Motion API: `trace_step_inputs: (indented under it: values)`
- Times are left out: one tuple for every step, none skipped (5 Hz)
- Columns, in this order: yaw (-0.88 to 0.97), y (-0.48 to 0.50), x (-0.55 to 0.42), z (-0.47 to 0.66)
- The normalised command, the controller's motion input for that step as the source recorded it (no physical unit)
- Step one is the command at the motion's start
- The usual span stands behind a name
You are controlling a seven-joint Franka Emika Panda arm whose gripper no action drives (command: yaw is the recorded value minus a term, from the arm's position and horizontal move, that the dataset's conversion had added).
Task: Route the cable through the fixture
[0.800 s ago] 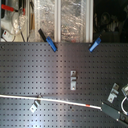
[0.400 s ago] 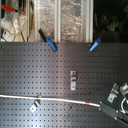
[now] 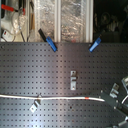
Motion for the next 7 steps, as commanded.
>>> trace_step_inputs:
  values:
    - [0.6, -0.255, -0.238, 0.2]
    - [0.39, -0.164, -0.541, 0.31]
    - [0.0, 0.027, -0.666, 0.15]
    - [-0.31, -0.02, -0.534, 0.02]
    - [-0.73, -0.17, -0.153, 0.01]
    - [-0.76, -0.03, 0.067, 0.13]
    - [-0.45, -0.058, 0.166, 0.31]
